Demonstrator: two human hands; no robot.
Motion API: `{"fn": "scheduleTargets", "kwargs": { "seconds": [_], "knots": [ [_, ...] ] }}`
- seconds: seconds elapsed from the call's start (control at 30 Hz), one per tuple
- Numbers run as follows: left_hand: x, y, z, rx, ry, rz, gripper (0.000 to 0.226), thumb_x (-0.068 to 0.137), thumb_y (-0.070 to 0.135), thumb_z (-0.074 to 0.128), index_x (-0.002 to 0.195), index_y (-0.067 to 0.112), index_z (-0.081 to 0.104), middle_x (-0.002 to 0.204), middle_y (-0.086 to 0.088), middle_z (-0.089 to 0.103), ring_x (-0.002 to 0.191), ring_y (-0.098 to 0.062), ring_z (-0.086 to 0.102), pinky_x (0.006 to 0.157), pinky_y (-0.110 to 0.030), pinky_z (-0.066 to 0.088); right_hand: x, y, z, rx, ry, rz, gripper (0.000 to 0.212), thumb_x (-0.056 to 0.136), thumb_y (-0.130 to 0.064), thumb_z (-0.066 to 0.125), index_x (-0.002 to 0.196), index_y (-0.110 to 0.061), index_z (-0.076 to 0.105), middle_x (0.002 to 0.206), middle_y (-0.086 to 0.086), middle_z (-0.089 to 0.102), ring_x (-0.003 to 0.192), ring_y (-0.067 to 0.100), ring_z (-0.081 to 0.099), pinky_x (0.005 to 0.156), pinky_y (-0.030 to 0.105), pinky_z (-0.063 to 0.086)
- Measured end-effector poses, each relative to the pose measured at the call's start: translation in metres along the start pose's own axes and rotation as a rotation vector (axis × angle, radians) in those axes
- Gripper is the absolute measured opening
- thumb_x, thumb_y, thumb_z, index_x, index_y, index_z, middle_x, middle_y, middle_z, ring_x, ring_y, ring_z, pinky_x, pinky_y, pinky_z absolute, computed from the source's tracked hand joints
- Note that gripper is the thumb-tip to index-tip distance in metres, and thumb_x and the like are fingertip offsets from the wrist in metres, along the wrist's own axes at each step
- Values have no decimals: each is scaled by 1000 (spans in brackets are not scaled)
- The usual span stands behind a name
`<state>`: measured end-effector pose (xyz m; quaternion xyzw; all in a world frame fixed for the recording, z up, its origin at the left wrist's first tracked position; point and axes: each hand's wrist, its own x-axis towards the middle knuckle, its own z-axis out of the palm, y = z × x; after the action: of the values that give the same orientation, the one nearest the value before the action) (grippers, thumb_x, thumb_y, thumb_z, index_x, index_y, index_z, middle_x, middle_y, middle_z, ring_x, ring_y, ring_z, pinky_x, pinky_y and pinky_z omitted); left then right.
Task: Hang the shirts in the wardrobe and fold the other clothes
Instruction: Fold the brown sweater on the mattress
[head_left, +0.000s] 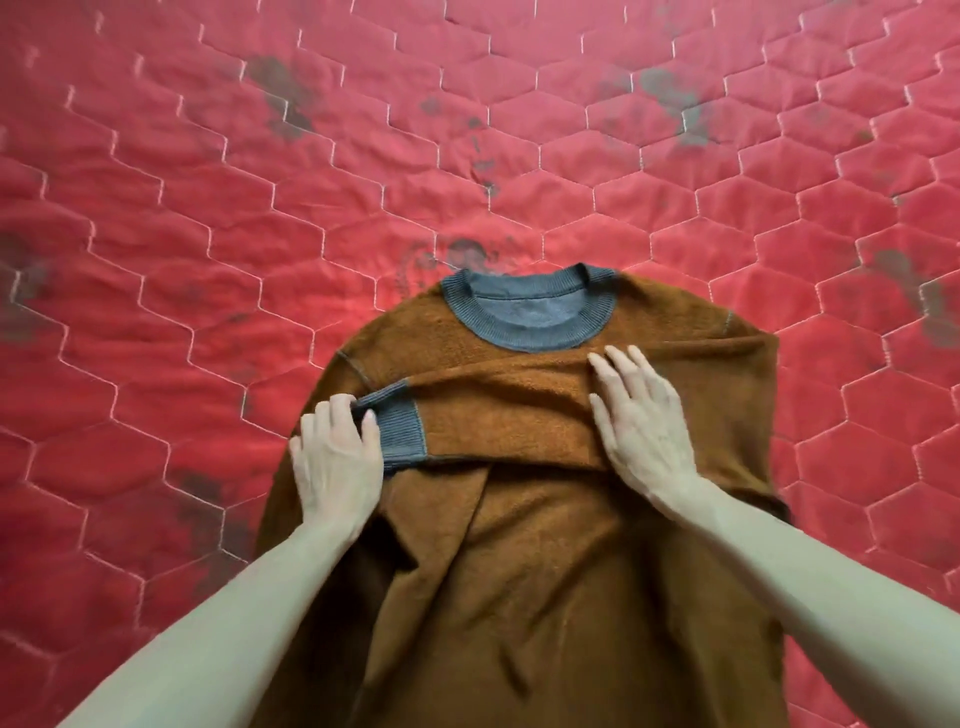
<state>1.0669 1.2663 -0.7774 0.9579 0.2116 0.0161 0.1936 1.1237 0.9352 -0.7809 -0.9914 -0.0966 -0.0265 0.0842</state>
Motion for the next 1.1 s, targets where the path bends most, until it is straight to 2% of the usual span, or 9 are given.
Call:
{"fn": "scheduleTargets", "kwargs": {
  "seconds": [0.17, 0.3, 0.37, 0.43, 0.57, 0.67, 0.73, 0.97, 1.1],
  "knots": [
    [0, -47, -16, 124, 6, -242, 46, 98, 36, 60, 134, 11, 49, 129, -19, 49, 119, -42, 46, 98, -60, 40, 32, -112, 20, 92, -183, -354, 58, 107, -45, 42, 160, -23, 35, 159, -3, 45, 152, 22, 34, 119, 42, 33],
    [-2, -84, -29, 76, -74, -152, 29, 99, 43, 60, 99, 14, 55, 101, -9, 52, 101, -36, 53, 86, -52, 47, 64, -171, 29, 87, -181, -548, 35, 101, -36, 58, 129, -16, 59, 114, 5, 61, 108, 29, 58, 90, 43, 49],
    [-9, -97, -36, 43, -139, -39, 32, 100, 44, 59, 87, 16, 53, 90, 0, 48, 91, -30, 54, 78, -46, 48, 77, -184, 32, 21, -140, -636, 10, 99, -23, 62, 104, -15, 61, 99, 6, 59, 92, 29, 58, 76, 42, 46],
    [-17, -105, -44, -9, -219, -8, 37, 99, 45, 60, 78, 20, 45, 82, 3, 46, 81, -25, 53, 72, -42, 46, 90, -185, 33, -74, -114, -617, 7, 96, -17, 65, 97, -16, 58, 95, 6, 58, 88, 29, 57, 72, 42, 43],
    [-33, -119, -54, -117, -365, -97, 40, 96, 51, 63, 72, 25, 45, 76, 4, 49, 73, -21, 54, 69, -38, 45, 99, -182, 29, -162, -100, -527, 27, 90, -17, 70, 114, -14, 58, 109, 10, 58, 99, 33, 58, 83, 46, 47],
    [-44, -128, -64, -201, -442, -162, 27, 88, 53, 72, 79, 30, 61, 79, 11, 63, 76, -7, 61, 71, -34, 48, 85, -192, 24, -163, -135, -593, 55, 88, -16, 66, 142, -12, 52, 144, 12, 52, 136, 33, 48, 108, 47, 41],
    [-50, -135, -72, -298, -593, -224, 21, 84, 49, 77, 91, 30, 74, 83, 17, 75, 78, -1, 69, 76, -32, 56, 67, -201, 24, -139, -146, -685, 56, 92, -20, 66, 147, -13, 54, 154, 9, 49, 148, 29, 41, 118, 46, 32],
    [-69, -163, -92, -471, -917, -434, 12, 78, 18, 88, 83, 10, 81, 74, 6, 77, 66, -4, 71, 61, -17, 53, -21, -241, 38, -44, -396, -757, 63, 107, -53, 26, 163, -26, 28, 171, 1, 23, 159, 21, 16, 128, 49, 20],
    [-93, -194, -100, -474, -1026, -524, 27, 78, 25, 89, 85, 3, 77, 64, 1, 61, 59, -14, 50, 56, -23, 42, -70, -264, 44, -24, -489, -749, 72, 104, -64, 23, 166, -30, 9, 174, 0, 1, 161, 23, -3, 129, 52, 2]
  ]
}}
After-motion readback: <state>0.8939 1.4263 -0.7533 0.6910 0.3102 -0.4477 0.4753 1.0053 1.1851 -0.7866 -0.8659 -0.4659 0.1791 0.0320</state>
